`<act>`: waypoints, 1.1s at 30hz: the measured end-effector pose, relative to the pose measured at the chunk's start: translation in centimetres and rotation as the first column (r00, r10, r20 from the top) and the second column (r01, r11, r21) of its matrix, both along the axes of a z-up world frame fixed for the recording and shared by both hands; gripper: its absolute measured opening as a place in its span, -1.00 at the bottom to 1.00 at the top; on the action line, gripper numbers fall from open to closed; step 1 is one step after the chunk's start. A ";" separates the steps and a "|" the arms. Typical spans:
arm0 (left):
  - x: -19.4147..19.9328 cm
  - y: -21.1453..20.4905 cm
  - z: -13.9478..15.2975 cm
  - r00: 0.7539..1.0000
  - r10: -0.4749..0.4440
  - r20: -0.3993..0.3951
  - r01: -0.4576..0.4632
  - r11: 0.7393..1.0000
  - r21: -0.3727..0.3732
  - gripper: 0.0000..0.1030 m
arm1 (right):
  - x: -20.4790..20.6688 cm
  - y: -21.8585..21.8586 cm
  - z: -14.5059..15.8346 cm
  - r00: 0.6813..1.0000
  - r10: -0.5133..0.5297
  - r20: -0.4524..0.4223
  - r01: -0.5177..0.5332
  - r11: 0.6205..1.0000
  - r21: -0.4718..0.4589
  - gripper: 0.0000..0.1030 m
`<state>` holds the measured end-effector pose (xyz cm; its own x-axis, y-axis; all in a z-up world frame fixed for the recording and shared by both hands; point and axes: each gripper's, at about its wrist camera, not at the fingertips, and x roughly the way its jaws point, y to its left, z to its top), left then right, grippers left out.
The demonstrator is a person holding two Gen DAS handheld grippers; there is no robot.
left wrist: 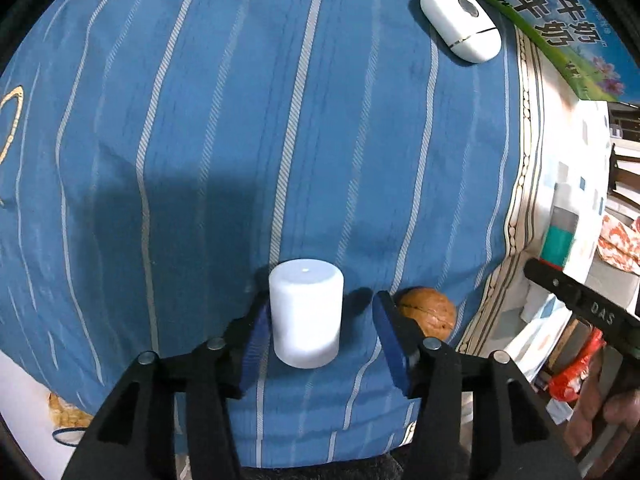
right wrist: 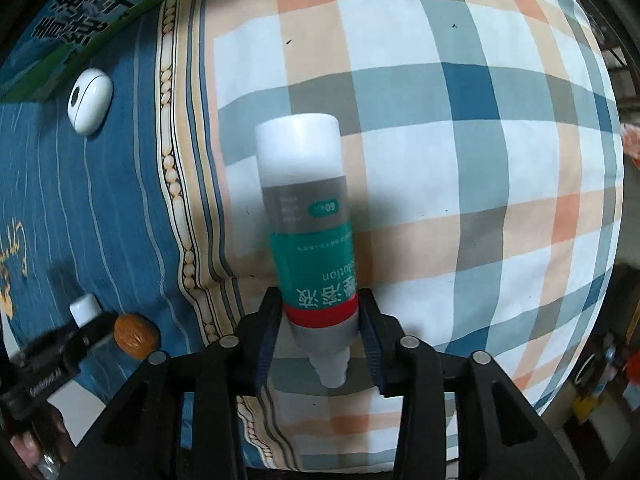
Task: Organize rigid objects
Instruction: 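Grasp the white cylinder with the left tool while the right tool grasps the lotion bottle, then lift the white cylinder with the left tool while the right tool carries the lotion bottle to the box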
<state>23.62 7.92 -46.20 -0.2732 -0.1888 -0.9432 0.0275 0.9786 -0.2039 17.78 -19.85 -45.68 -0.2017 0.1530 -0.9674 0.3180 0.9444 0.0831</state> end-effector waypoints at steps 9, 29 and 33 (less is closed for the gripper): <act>-1.6 -0.3 0.5 0.997 -0.035 0.066 0.031 0.997 0.074 -0.43 | 0.3 2.2 -0.3 0.997 0.072 -0.016 -0.074 0.993 -0.097 -0.32; 0.0 -4.9 20.0 0.936 -0.010 0.353 0.051 0.993 -0.108 -0.43 | -1.0 4.9 13.1 0.964 0.052 0.261 -0.086 0.989 0.120 -0.33; 3.9 -6.5 24.1 0.909 -0.016 0.417 0.083 0.986 -0.142 -0.43 | 1.1 3.6 18.0 0.936 0.036 0.351 -0.092 0.985 0.143 -0.33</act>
